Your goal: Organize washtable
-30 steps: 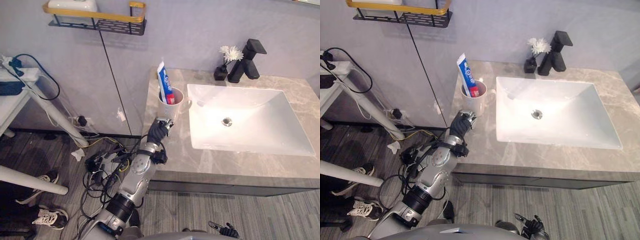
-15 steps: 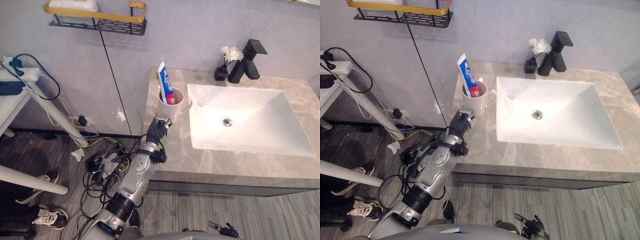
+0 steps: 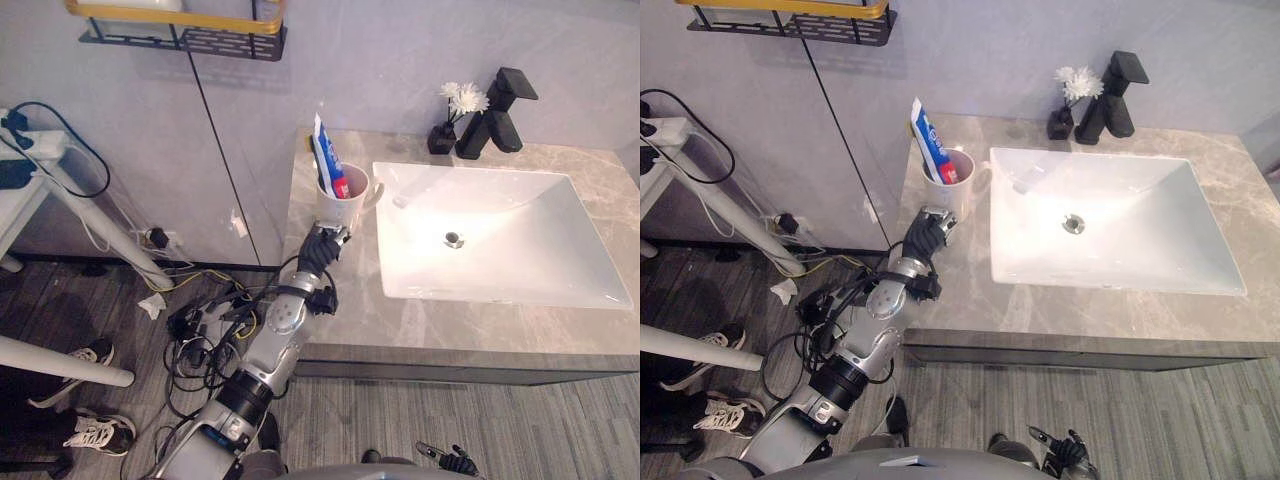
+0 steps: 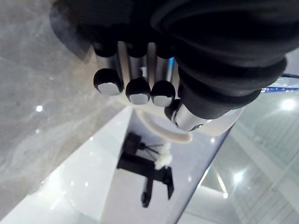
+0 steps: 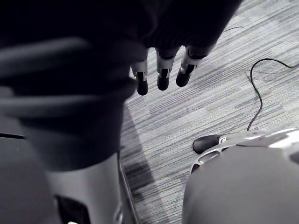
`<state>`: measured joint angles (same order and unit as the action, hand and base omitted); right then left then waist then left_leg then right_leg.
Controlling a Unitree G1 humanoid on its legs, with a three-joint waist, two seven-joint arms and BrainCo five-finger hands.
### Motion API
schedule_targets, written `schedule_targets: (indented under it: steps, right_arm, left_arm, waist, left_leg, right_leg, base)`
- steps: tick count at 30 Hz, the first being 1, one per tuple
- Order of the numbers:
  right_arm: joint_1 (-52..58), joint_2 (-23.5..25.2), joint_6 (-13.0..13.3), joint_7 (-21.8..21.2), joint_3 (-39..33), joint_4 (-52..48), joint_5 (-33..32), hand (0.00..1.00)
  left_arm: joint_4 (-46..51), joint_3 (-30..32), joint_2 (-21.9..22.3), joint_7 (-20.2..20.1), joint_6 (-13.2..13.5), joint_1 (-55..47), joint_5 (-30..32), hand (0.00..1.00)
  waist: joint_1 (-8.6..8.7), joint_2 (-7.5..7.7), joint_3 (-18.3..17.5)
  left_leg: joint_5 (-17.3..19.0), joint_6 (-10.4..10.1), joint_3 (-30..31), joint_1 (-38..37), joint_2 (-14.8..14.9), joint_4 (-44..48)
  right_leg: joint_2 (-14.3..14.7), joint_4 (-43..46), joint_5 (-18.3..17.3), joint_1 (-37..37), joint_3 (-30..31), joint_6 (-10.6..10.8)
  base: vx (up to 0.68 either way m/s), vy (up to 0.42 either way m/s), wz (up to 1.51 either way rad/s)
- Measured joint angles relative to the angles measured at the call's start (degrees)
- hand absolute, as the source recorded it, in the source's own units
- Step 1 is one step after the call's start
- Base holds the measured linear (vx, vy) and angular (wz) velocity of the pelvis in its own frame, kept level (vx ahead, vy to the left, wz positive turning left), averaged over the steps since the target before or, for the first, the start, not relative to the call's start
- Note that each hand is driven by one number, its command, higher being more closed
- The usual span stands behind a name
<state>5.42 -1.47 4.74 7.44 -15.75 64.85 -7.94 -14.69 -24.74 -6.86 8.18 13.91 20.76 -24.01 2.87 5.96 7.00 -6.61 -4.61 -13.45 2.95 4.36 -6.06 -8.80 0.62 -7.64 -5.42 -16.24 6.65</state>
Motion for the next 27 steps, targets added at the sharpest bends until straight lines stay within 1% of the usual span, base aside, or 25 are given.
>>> schedule_targets:
  steps: [3,5,7,10,12,15,18,22,27]
  right_arm:
    - [-0.1,0.0,0.0,0.0,-0.1,0.0,0.0,0.00]
    - [-0.3,0.2,0.0,0.0,-0.5,0.0,0.0,0.00]
    - [-0.5,0.2,0.0,0.0,-0.5,0.0,0.0,0.00]
    - [-0.8,0.1,0.0,0.0,-0.7,0.0,0.0,0.00]
    - [-0.9,0.2,0.0,-0.1,-0.8,0.0,0.0,0.00]
    - [-1.3,0.2,0.0,-0.2,-1.1,0.0,0.0,0.00]
    - [-1.3,0.3,0.0,-0.6,-2.5,0.0,0.0,0.00]
    - [-1.5,0.3,0.0,-0.7,-2.9,-0.1,0.0,0.00]
    - [-2.0,0.3,0.0,-0.8,-2.9,-0.1,0.0,0.00]
  left_arm:
    - [-1.1,0.0,0.0,0.3,0.0,1.4,0.8,1.00]
    - [-1.1,0.2,-0.2,0.9,0.1,1.7,0.9,1.00]
    - [-1.1,0.5,-0.3,1.3,0.1,2.0,1.0,1.00]
    - [-1.1,2.6,-0.4,1.9,0.0,2.3,2.1,1.00]
    - [-1.1,4.5,-0.6,2.6,0.0,2.9,2.1,1.00]
    - [-1.0,5.7,-0.8,3.6,0.0,4.2,2.2,1.00]
    - [-0.9,7.1,-0.9,4.1,0.3,5.1,3.0,1.00]
    - [-1.0,7.3,-1.5,4.8,0.3,6.8,4.3,1.00]
    - [-2.4,9.1,-1.8,6.0,0.3,8.8,4.4,1.00]
  waist:
    - [0.20,0.00,0.0]
    - [0.81,0.00,0.0]
    - [1.04,-0.01,0.0]
    - [1.25,-0.03,0.0]
    - [1.23,0.07,0.5]
    - [1.14,0.18,1.6]
    - [1.09,0.22,1.7]
    - [1.09,0.38,1.9]
    - [1.32,0.44,2.2]
  left_leg:
    - [0.0,0.0,-0.2,0.3,0.0,0.0]
    - [0.0,0.0,-0.4,0.3,0.0,0.0]
    - [0.0,0.0,-0.8,0.6,0.1,0.0]
    - [0.1,0.2,-2.1,0.7,0.2,0.0]
    - [0.2,0.3,-2.6,0.8,0.2,0.0]
    - [0.3,0.4,-2.6,0.9,0.0,0.0]
    - [0.4,0.5,-2.6,1.6,-0.1,0.0]
    - [0.4,0.5,-2.5,2.1,-0.1,0.0]
    - [0.4,0.5,-3.1,2.3,0.0,0.0]
  right_leg:
    - [0.0,0.0,0.1,0.4,0.1,0.1]
    - [0.0,0.0,0.2,0.6,0.4,0.0]
    - [0.0,0.0,0.3,1.1,0.8,0.0]
    - [-0.2,-0.1,0.9,2.1,2.0,0.1]
    - [-0.3,-0.1,1.1,2.6,2.7,0.1]
    - [-0.4,-0.1,1.2,2.7,2.7,0.2]
    - [-0.6,-0.2,1.2,3.3,2.7,0.2]
    - [-0.5,-0.5,1.2,3.6,2.6,0.2]
    - [-0.3,-0.7,1.3,3.5,2.8,0.2]
  base:
    - [0.01,0.002,-0.01]
    - [0.00,0.004,-0.05]
    - [-0.01,0.015,-0.13]
    - [-0.02,0.023,-0.24]
    - [-0.02,0.020,-0.16]
    - [-0.01,0.005,-0.02]
    - [0.01,0.000,0.02]
    - [0.04,-0.010,0.03]
    - [0.02,-0.007,-0.02]
